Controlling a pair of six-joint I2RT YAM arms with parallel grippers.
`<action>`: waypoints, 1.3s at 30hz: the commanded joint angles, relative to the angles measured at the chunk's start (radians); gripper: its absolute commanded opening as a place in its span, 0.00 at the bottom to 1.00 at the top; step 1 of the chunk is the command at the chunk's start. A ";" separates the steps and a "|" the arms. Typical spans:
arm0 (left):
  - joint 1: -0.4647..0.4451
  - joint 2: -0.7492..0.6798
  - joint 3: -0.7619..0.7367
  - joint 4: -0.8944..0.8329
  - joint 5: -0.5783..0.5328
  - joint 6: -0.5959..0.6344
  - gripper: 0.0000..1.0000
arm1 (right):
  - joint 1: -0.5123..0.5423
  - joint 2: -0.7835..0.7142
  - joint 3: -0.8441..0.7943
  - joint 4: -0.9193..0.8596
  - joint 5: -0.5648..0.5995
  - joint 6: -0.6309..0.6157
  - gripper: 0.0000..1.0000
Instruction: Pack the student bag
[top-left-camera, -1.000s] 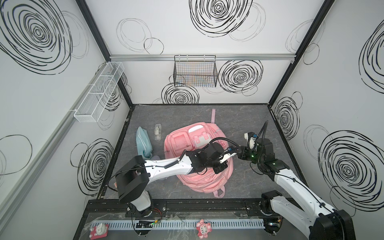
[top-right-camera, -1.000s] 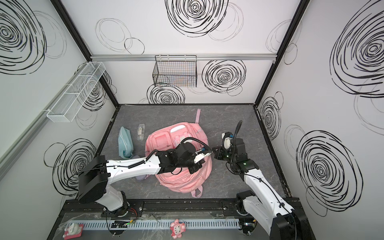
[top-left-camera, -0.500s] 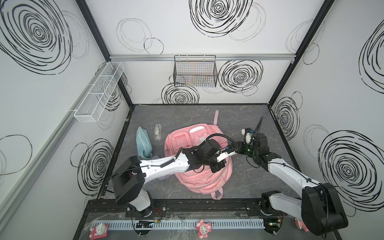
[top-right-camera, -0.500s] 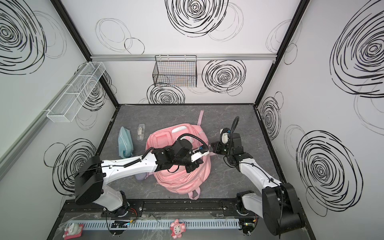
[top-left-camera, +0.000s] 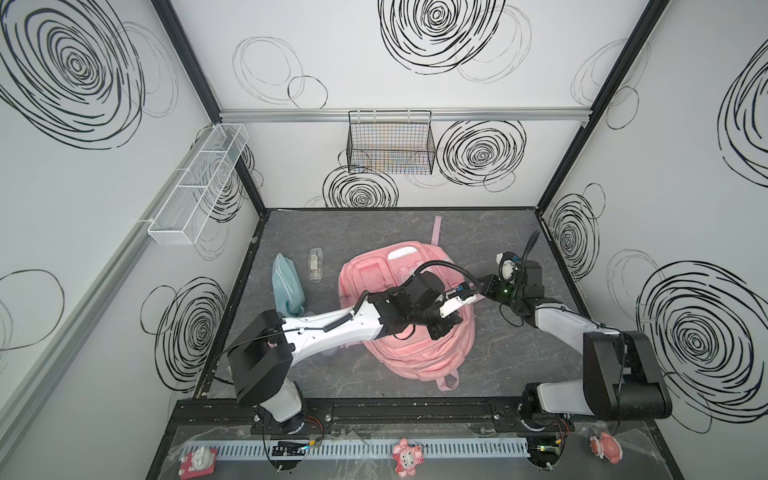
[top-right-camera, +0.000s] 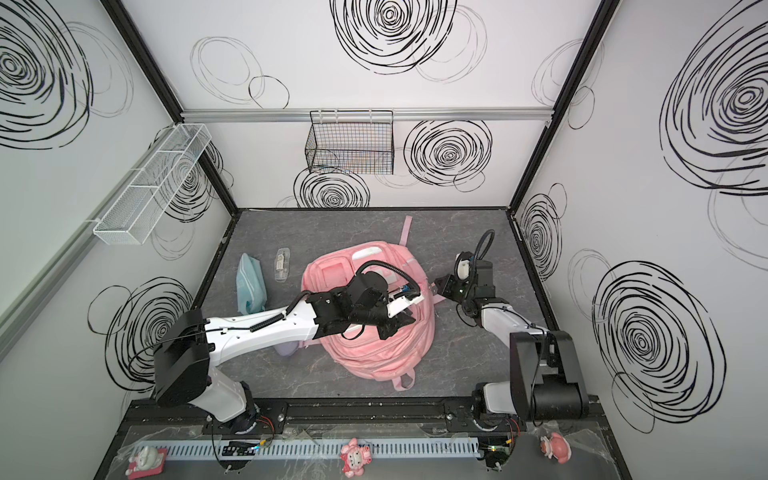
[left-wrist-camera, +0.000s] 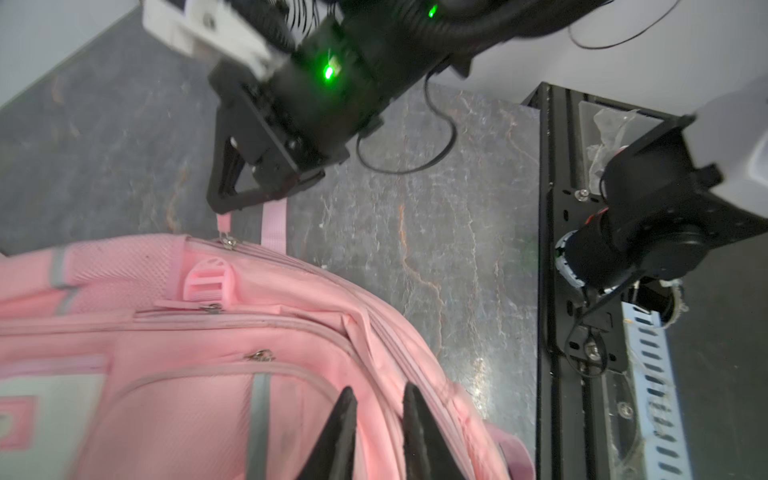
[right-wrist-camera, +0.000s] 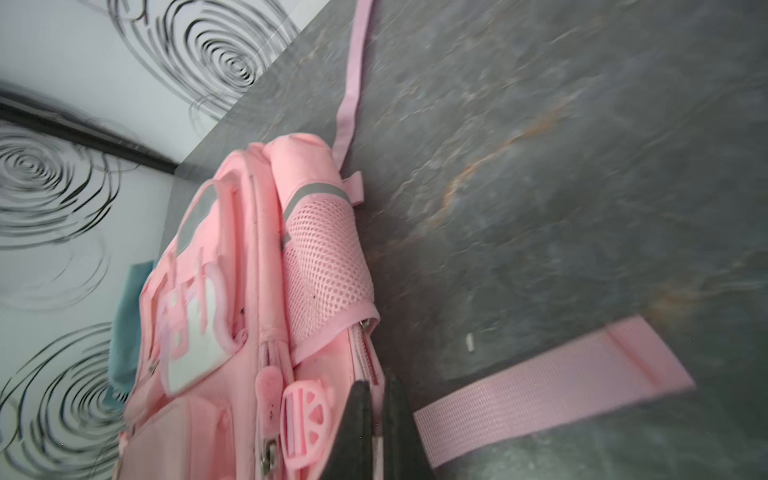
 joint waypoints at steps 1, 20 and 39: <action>0.032 -0.051 -0.007 0.107 0.014 -0.044 0.42 | -0.041 0.029 0.107 -0.033 0.071 -0.059 0.48; 0.068 -0.115 -0.125 -0.049 -0.259 -0.056 0.59 | 0.173 -0.445 -0.264 -0.197 0.142 -0.019 0.59; 0.096 0.200 -0.107 0.021 -0.231 -0.101 0.61 | 0.142 -0.357 -0.184 0.003 0.125 0.005 0.42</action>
